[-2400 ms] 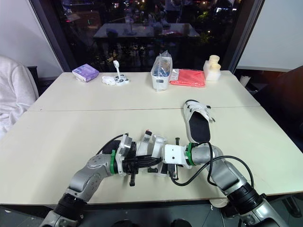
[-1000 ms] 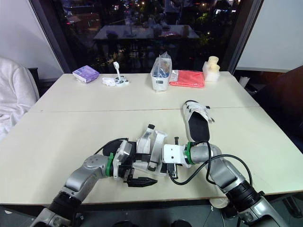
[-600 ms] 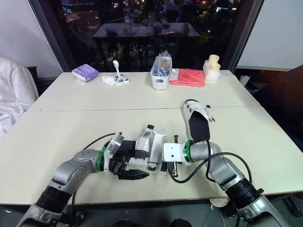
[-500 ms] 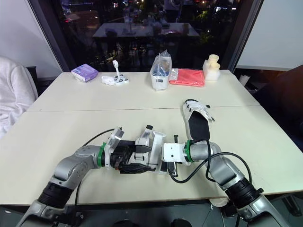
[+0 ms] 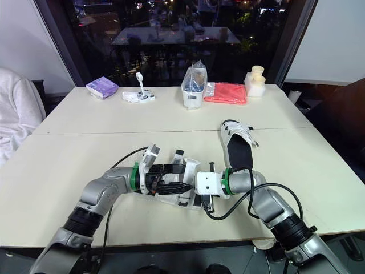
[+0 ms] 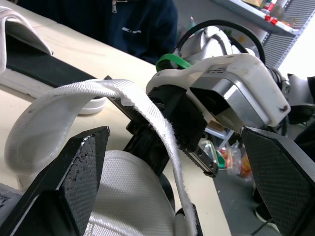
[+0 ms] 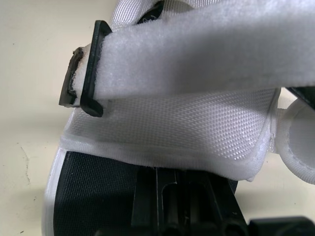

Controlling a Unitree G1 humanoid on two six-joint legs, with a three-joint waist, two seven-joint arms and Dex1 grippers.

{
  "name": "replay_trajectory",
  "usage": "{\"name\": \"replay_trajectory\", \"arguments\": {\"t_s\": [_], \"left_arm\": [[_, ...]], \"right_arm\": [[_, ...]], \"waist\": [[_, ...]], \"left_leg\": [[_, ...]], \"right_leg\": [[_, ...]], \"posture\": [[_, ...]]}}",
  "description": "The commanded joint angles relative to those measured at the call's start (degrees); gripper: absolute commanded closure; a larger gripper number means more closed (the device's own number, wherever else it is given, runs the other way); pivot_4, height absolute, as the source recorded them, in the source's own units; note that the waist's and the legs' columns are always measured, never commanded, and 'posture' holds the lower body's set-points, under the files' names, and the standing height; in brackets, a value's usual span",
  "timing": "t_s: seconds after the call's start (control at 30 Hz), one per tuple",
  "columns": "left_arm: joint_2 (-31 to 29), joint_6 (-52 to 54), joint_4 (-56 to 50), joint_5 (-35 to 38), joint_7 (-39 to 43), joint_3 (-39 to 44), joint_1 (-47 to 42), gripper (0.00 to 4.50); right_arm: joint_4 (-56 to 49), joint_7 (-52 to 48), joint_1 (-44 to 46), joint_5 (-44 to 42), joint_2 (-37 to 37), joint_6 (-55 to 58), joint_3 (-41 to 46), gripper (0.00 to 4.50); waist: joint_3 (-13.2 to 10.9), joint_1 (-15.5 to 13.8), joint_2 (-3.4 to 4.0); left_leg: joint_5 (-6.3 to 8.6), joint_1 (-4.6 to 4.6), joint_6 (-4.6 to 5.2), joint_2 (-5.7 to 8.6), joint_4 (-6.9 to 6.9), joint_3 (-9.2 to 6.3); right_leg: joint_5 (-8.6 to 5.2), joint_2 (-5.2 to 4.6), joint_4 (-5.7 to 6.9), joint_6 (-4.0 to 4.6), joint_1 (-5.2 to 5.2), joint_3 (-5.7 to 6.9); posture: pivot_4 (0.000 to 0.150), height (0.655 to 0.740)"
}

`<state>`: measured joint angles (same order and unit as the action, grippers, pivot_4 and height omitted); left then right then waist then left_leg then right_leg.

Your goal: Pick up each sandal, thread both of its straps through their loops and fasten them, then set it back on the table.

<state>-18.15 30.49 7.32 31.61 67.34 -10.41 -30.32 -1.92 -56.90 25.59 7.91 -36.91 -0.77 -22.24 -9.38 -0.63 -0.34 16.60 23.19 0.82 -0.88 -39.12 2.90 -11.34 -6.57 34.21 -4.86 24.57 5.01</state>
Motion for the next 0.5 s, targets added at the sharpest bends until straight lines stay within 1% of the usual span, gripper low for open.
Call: {"name": "replay_trajectory", "arguments": {"t_s": [0.03,0.17,0.2,0.23,0.5], "left_arm": [[0.92,-0.61,0.82,-0.81,0.01,-0.23,-1.13,1.34],[1.37,-0.16,1.36,-0.97,0.04,0.20,-1.32,3.43],[1.43,-0.04,1.43,-1.00,0.05,0.29,-1.35,3.86],[1.37,0.21,1.43,-0.96,0.31,0.22,-1.41,4.47],[-1.51,6.57,-2.67,0.66,3.61,-1.68,0.05,4.47]], "right_arm": [[2.19,0.93,0.06,2.45,-0.13,1.08,-0.17,4.50],[2.12,1.01,-0.04,2.49,-0.08,1.10,-0.15,4.50],[2.15,1.03,-0.01,2.50,-0.05,1.11,-0.16,4.50],[2.23,1.04,0.03,2.54,-0.03,1.08,-0.20,4.50],[2.25,0.99,0.03,2.56,0.01,1.07,-0.16,4.50]], "waist": [[0.00,0.00,0.00],[0.00,0.02,0.00],[0.00,0.01,0.00],[0.00,0.01,0.00],[0.00,0.08,0.00]], "left_leg": [[0.00,0.00,0.00,0.00,0.00,0.00],[0.00,0.00,0.00,0.00,-0.01,0.00],[0.00,0.00,0.00,0.00,-0.01,0.00],[0.00,0.00,0.00,0.00,-0.01,0.00],[0.00,0.00,0.00,0.00,-0.01,-0.01]], "right_leg": [[0.00,0.00,0.00,0.00,0.00,0.00],[0.00,0.00,0.00,0.00,0.00,0.00],[0.00,0.00,0.00,0.00,0.00,0.00],[0.00,0.00,0.00,0.00,0.00,0.00],[0.00,0.00,0.00,0.00,0.00,0.00]], "posture": [[0.150,0.7400],[0.150,0.7400],[0.150,0.7400],[0.150,0.7400],[0.150,0.7400]]}}
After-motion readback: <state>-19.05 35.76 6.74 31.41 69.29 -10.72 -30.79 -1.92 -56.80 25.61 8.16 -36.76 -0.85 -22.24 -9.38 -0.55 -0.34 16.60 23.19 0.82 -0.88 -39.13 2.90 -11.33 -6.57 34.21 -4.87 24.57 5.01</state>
